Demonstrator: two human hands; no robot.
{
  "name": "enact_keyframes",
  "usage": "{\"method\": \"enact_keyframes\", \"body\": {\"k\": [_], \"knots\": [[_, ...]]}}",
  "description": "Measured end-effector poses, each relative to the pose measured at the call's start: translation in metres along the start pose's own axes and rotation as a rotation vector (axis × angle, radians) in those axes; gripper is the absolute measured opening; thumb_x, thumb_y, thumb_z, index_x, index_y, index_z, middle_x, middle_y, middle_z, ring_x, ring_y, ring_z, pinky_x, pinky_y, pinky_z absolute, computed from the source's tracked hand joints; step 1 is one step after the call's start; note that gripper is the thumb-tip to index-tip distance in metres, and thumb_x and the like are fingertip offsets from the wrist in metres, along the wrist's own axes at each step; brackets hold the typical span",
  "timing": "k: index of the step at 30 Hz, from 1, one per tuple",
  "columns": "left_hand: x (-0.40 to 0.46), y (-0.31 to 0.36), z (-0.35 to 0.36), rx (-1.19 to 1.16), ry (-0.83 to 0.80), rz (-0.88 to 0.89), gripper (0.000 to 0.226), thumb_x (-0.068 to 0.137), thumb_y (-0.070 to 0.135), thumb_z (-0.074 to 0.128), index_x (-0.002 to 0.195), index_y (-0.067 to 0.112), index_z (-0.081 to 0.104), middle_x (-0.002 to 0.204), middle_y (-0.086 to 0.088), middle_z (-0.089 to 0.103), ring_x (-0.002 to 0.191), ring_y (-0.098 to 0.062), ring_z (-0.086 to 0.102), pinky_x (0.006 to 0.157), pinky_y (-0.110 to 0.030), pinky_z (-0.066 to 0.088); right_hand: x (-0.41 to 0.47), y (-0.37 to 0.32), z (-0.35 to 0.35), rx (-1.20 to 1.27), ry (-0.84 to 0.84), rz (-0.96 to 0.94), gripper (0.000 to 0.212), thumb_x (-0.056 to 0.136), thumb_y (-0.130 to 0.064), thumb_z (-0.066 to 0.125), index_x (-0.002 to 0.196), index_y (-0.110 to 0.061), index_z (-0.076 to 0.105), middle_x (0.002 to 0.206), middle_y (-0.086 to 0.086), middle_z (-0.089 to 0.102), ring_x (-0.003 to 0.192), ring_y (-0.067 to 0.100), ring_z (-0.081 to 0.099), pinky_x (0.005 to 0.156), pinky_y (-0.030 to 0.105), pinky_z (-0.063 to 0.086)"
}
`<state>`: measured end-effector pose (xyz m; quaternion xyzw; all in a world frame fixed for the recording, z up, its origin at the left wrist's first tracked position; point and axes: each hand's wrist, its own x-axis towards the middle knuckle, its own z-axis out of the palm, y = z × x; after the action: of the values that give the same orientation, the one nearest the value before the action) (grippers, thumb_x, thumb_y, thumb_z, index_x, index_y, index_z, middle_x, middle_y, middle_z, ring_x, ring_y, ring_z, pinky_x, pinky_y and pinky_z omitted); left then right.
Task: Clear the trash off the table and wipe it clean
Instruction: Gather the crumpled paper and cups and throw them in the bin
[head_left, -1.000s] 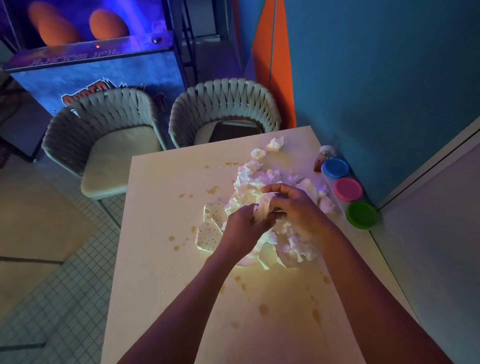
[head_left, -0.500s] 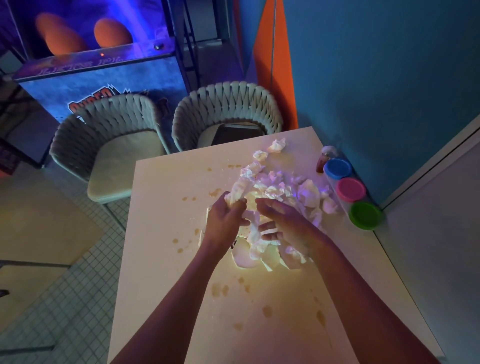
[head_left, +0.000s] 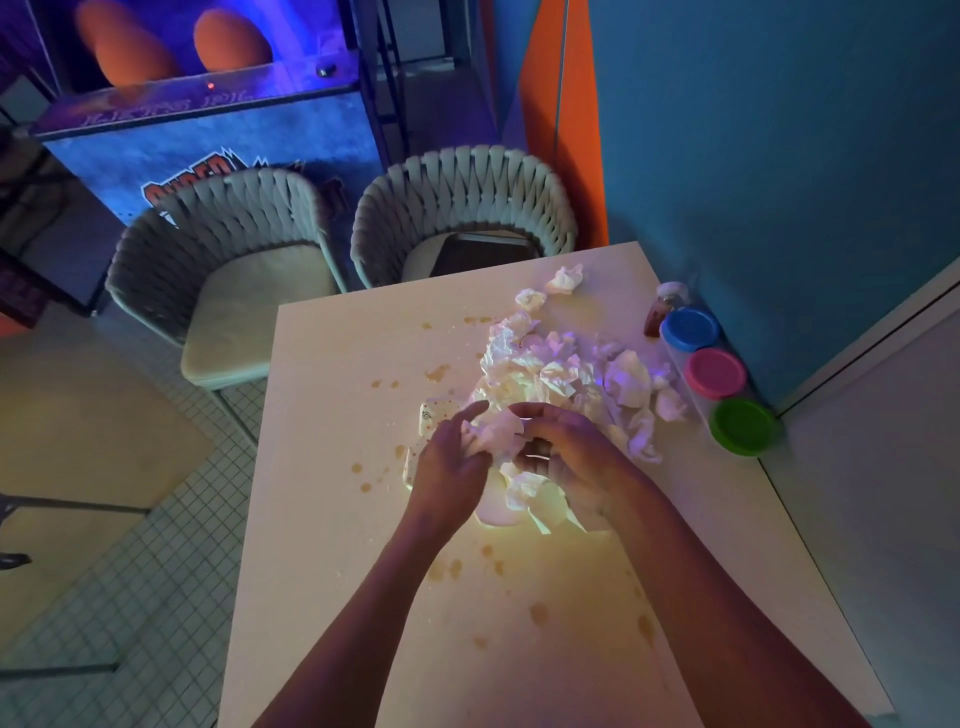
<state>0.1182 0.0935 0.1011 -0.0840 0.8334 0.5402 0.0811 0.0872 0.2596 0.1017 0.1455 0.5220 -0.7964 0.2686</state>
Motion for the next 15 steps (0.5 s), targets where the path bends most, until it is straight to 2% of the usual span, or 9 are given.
{"method": "enact_keyframes", "body": {"k": [3, 5, 7, 9, 11, 13, 15], "knots": [[-0.002, 0.0, 0.006, 0.054, -0.109, 0.031, 0.056, 0.073, 0.012, 0.051, 0.111, 0.05, 0.063, 0.094, 0.01, 0.071, 0.085, -0.013, 0.066, 0.07, -0.029, 0.052, 0.004, -0.002, 0.002, -0.053, -0.013, 0.007, 0.022, 0.093, -0.003, 0.054, 0.1, -0.017, 0.071, 0.096, 0.013, 0.066, 0.082, 0.023, 0.059, 0.066, 0.03, 0.051], [-0.002, -0.001, 0.009, 0.069, -0.164, 0.03, 0.053, 0.082, 0.008, 0.055, 0.119, 0.045, 0.064, 0.094, 0.014, 0.071, 0.085, -0.006, 0.065, 0.069, -0.021, 0.049, 0.006, -0.003, 0.002, -0.122, -0.028, 0.016, 0.021, 0.093, -0.009, 0.056, 0.099, -0.022, 0.071, 0.095, 0.009, 0.069, 0.083, 0.022, 0.06, 0.065, 0.03, 0.051], [0.001, -0.005, 0.012, 0.091, -0.185, -0.012, 0.038, 0.086, 0.01, 0.059, 0.117, 0.032, 0.066, 0.093, 0.01, 0.071, 0.084, -0.008, 0.065, 0.071, -0.023, 0.049, 0.008, -0.002, 0.003, -0.257, 0.002, 0.019, 0.02, 0.092, -0.017, 0.055, 0.1, -0.027, 0.07, 0.094, 0.005, 0.071, 0.079, 0.02, 0.06, 0.064, 0.029, 0.048], [0.005, -0.005, 0.014, 0.148, -0.18, -0.057, 0.023, 0.084, 0.022, 0.06, 0.104, 0.019, 0.069, 0.087, 0.002, 0.072, 0.08, -0.017, 0.065, 0.072, -0.034, 0.051, 0.01, -0.001, 0.002, -0.395, 0.079, 0.003, 0.02, 0.093, -0.021, 0.053, 0.101, -0.03, 0.068, 0.093, 0.003, 0.069, 0.07, 0.017, 0.056, 0.059, 0.027, 0.043], [0.007, -0.004, 0.016, 0.175, -0.178, -0.082, 0.033, 0.075, 0.034, 0.055, 0.092, 0.009, 0.068, 0.083, -0.011, 0.071, 0.075, -0.028, 0.065, 0.072, -0.045, 0.053, 0.013, 0.0, 0.001, -0.443, 0.155, -0.024, 0.018, 0.096, -0.022, 0.05, 0.104, -0.028, 0.066, 0.091, 0.004, 0.064, 0.064, 0.016, 0.051, 0.05, 0.024, 0.038], [0.007, -0.007, 0.018, 0.173, -0.175, -0.088, 0.031, 0.073, 0.033, 0.053, 0.085, 0.007, 0.066, 0.079, -0.014, 0.07, 0.071, -0.032, 0.065, 0.069, -0.048, 0.054, 0.013, 0.001, -0.001, -0.414, 0.206, -0.029, 0.016, 0.098, -0.023, 0.05, 0.108, -0.022, 0.064, 0.088, 0.003, 0.06, 0.062, 0.017, 0.052, 0.048, 0.023, 0.039], [0.008, -0.012, 0.018, 0.119, -0.152, -0.123, 0.024, 0.082, 0.029, 0.055, 0.088, 0.009, 0.066, 0.082, -0.012, 0.071, 0.076, -0.031, 0.069, 0.065, -0.042, 0.056, 0.012, 0.001, -0.003, -0.326, 0.239, -0.017, 0.017, 0.099, -0.024, 0.052, 0.11, -0.016, 0.062, 0.085, 0.003, 0.06, 0.057, 0.016, 0.057, 0.051, 0.026, 0.047]]}}
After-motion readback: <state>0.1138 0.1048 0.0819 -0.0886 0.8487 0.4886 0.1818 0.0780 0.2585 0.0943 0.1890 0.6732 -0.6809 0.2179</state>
